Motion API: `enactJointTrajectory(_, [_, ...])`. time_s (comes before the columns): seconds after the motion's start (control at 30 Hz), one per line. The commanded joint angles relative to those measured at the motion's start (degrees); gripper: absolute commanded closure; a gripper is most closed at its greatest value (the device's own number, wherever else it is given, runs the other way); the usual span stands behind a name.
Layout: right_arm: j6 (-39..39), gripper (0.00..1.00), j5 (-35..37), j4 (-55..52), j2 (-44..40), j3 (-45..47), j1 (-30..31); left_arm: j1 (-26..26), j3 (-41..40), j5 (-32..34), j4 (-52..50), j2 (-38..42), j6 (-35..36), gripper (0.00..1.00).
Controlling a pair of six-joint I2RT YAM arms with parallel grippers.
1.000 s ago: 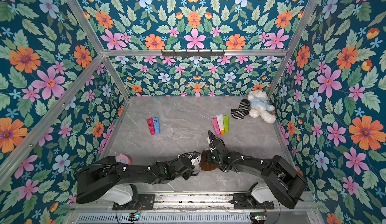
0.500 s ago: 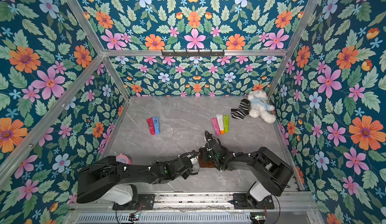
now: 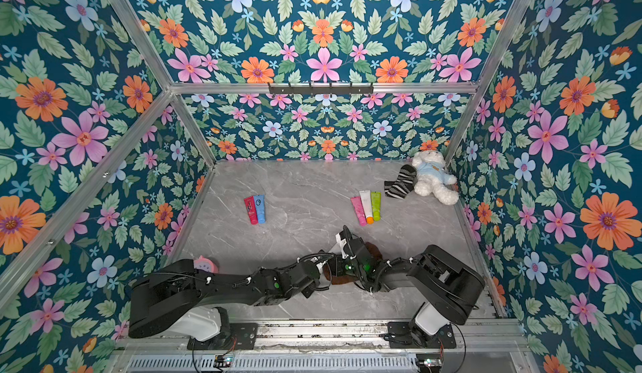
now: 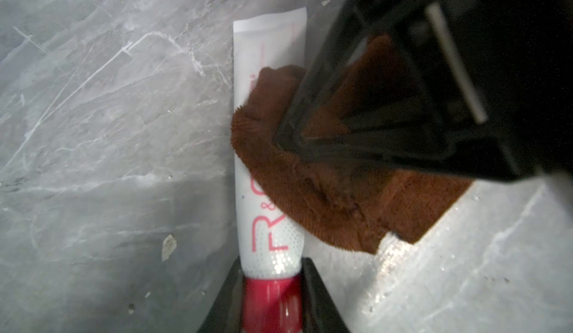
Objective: Wipe the surface of the toothpaste tube
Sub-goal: Wipe the dirt from the toothpaste tube.
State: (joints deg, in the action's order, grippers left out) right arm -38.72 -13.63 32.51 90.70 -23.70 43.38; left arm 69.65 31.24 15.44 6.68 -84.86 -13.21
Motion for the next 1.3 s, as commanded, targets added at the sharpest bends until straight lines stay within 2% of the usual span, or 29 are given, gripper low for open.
enactJointTrajectory(0.0, [1.7,1.0,-0.3,-9.1,0.7,0.8,-5.9,0.6,0.2,-4.8,3.1,0.1,0.8,1.0])
enactJointTrajectory(0.1, [3.7,1.0,0.3,-11.8,0.3,0.0,-10.4,0.5,0.2,-4.7,3.1,0.1,0.8,1.0])
enactJointTrajectory(0.2, [5.3,1.0,2.6,-15.5,-0.5,-1.5,-11.1,0.5,0.3,-4.5,2.9,-0.2,0.9,1.0])
enactJointTrajectory(0.27, [5.8,1.0,0.6,-15.0,-1.7,-1.3,-11.0,0.5,0.5,-4.5,2.9,-0.4,1.0,1.0])
enactJointTrajectory(0.33, [5.7,1.0,-1.2,-13.9,-3.9,-0.7,-9.4,0.5,0.6,-4.5,2.8,-0.6,1.1,1.0])
enactJointTrajectory(0.47, [5.5,1.0,0.2,-18.1,-9.5,-2.0,-2.8,0.6,0.8,-4.6,2.8,-1.0,1.2,1.0])
enactJointTrajectory(0.57, [4.1,1.0,-2.1,-16.2,-10.9,-1.8,-1.6,0.6,1.0,-4.9,2.9,-1.2,1.3,1.0])
enactJointTrajectory(0.87, [5.2,1.0,0.1,-16.8,-2.6,-4.8,-1.8,0.6,0.7,-4.5,3.0,-0.6,1.0,1.0])
enactJointTrajectory(1.0, [4.6,1.0,1.3,-15.7,-1.6,-1.6,-7.8,0.6,0.3,-4.3,2.9,-0.2,0.7,1.0])
enactJointTrajectory(1.1, [4.1,1.0,2.7,-16.0,-3.9,1.5,-12.8,0.6,0.2,-3.9,2.9,0.5,-0.2,1.0])
enactJointTrajectory(1.17, [4.0,1.0,4.5,-18.8,-6.8,1.9,-13.3,0.6,-0.1,-3.3,2.8,1.4,-1.0,1.0])
enactJointTrajectory(1.27, [4.0,1.0,3.3,-23.1,-11.3,1.2,-13.1,0.6,0.0,-0.9,0.7,1.8,-3.8,1.0])
